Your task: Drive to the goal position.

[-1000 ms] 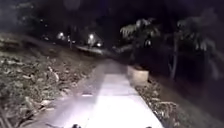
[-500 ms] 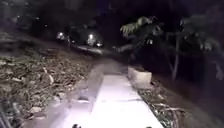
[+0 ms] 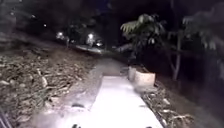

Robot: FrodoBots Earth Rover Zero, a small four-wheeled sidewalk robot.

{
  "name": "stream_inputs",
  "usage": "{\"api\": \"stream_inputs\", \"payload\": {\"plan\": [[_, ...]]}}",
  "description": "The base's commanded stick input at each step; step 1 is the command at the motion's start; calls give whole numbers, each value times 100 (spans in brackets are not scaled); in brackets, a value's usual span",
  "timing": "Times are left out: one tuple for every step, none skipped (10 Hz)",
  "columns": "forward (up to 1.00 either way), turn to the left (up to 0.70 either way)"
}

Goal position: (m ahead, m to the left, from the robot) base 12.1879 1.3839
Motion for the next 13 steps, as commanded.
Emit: {"api": "stream_inputs", "payload": {"plan": [[45,0],[45,0],[45,0],[45,0],[45,0],[45,0],[45,0],[45,0],[45,0],[45,0],[45,0],[45,0],[45,0]]}}
